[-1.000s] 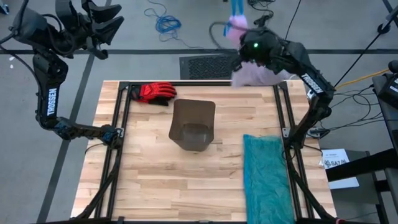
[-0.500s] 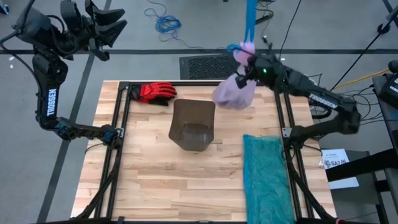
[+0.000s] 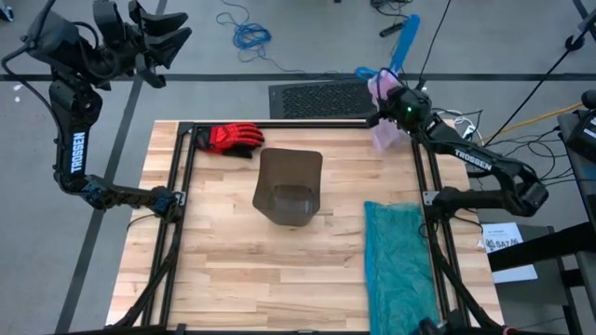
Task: Place trash/remove bag and relplace
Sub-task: Remove the pink trash bag from the trash bin
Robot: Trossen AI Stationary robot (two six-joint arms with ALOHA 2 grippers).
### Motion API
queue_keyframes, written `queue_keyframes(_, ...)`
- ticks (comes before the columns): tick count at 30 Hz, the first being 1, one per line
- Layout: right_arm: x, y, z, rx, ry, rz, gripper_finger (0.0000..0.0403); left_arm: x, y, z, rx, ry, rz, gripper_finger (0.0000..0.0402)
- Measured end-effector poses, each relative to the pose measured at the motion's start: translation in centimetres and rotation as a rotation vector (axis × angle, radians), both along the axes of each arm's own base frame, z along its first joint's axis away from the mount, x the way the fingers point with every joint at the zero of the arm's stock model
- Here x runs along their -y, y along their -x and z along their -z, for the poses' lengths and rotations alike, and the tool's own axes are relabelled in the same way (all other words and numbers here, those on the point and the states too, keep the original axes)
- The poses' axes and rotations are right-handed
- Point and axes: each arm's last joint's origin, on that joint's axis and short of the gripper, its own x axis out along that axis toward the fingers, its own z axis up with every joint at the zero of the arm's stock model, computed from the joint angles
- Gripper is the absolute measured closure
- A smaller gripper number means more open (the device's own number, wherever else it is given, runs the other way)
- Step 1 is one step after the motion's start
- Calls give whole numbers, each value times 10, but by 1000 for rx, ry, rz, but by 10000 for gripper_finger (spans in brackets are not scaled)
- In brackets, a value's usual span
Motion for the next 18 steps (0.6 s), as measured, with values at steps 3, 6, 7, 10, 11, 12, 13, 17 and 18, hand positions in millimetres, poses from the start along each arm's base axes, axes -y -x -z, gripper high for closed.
queue_keyframes(3,7,0,12,-37,-63,-9,403,0,0,0,3,5,-11,217)
queue_keyframes(6,12,-4,24,-51,-119,-17,403,0,0,0,5,9,-20,217)
queue_keyframes(7,12,-6,28,-45,-131,-15,403,0,0,1,3,12,-20,217)
queue_keyframes(10,11,-10,35,12,-138,-13,403,-1,-1,1,-2,21,-21,217)
queue_keyframes(11,11,-12,31,45,-114,-19,403,-1,-1,2,-6,25,-21,217)
queue_keyframes(12,10,-15,26,83,-80,-27,403,-1,-1,2,-8,28,-21,217)
queue_keyframes(13,10,-16,22,112,-48,-34,403,-1,-1,2,-8,28,-21,217)
queue_keyframes(17,12,-17,16,152,-2,-34,403,-1,-1,2,-8,28,-22,217)
queue_keyframes(18,13,-15,17,146,-14,-26,403,-1,-1,2,-8,28,-22,217)
